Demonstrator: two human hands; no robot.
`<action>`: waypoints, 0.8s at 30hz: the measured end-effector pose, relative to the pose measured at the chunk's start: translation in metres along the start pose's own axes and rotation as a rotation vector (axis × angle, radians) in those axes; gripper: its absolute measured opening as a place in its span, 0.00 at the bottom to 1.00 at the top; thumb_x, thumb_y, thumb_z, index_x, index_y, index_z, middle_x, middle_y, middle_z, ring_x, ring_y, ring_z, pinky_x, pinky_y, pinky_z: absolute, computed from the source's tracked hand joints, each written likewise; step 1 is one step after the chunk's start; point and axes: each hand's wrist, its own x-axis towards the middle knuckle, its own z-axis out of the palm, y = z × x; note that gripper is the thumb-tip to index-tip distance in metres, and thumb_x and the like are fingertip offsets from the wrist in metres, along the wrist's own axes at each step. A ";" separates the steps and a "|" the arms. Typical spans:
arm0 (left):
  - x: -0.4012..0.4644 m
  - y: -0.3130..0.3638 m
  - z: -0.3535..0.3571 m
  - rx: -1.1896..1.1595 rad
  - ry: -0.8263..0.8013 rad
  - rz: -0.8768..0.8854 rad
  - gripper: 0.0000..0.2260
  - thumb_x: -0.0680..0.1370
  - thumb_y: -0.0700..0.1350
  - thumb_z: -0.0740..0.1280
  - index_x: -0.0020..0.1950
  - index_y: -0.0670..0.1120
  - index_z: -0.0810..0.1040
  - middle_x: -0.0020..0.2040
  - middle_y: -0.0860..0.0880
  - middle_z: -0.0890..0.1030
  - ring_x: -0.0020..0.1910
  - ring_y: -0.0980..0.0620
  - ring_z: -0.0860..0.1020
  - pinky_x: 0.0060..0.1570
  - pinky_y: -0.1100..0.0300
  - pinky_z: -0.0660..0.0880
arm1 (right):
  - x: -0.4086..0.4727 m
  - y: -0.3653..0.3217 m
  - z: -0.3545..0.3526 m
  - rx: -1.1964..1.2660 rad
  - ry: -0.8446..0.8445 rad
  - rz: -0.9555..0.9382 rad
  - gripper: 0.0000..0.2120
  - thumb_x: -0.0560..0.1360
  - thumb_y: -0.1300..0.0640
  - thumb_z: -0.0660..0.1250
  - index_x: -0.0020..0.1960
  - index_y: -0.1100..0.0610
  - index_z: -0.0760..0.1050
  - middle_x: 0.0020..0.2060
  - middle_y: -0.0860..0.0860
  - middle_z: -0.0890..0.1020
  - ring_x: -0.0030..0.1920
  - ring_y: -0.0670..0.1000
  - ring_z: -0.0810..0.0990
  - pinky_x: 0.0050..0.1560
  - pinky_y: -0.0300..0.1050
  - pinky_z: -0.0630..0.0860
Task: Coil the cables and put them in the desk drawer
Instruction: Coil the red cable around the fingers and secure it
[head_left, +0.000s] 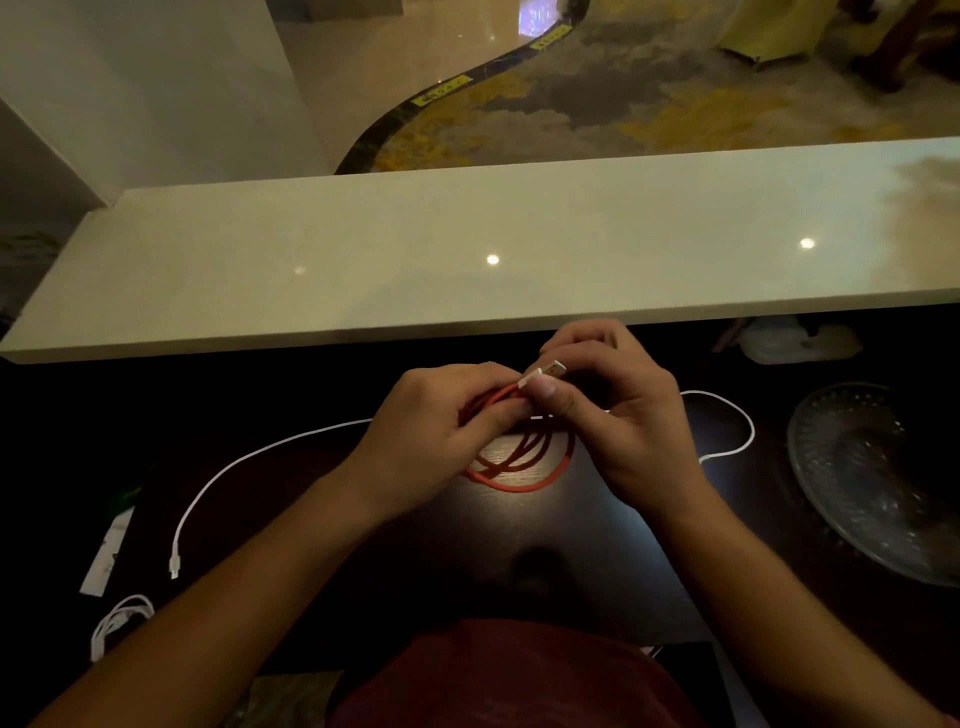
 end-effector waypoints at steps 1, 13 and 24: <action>0.000 0.000 0.001 0.002 0.002 -0.011 0.09 0.80 0.50 0.69 0.57 0.49 0.84 0.47 0.54 0.85 0.46 0.59 0.82 0.48 0.56 0.77 | 0.000 0.000 0.000 0.019 0.012 -0.007 0.05 0.75 0.56 0.72 0.49 0.56 0.83 0.50 0.53 0.79 0.52 0.56 0.81 0.50 0.62 0.80; -0.008 -0.004 -0.004 -0.242 -0.070 -0.121 0.08 0.80 0.44 0.69 0.58 0.48 0.83 0.39 0.54 0.83 0.38 0.57 0.82 0.41 0.64 0.77 | -0.007 0.000 -0.003 0.191 0.123 0.158 0.05 0.76 0.59 0.71 0.46 0.62 0.81 0.46 0.57 0.82 0.47 0.51 0.83 0.49 0.46 0.79; -0.014 0.002 -0.001 -0.548 -0.082 -0.135 0.16 0.83 0.42 0.61 0.71 0.48 0.67 0.36 0.46 0.81 0.38 0.50 0.82 0.41 0.61 0.76 | -0.006 -0.012 0.022 0.680 0.047 0.657 0.15 0.84 0.52 0.58 0.55 0.63 0.76 0.44 0.68 0.79 0.38 0.59 0.80 0.46 0.52 0.75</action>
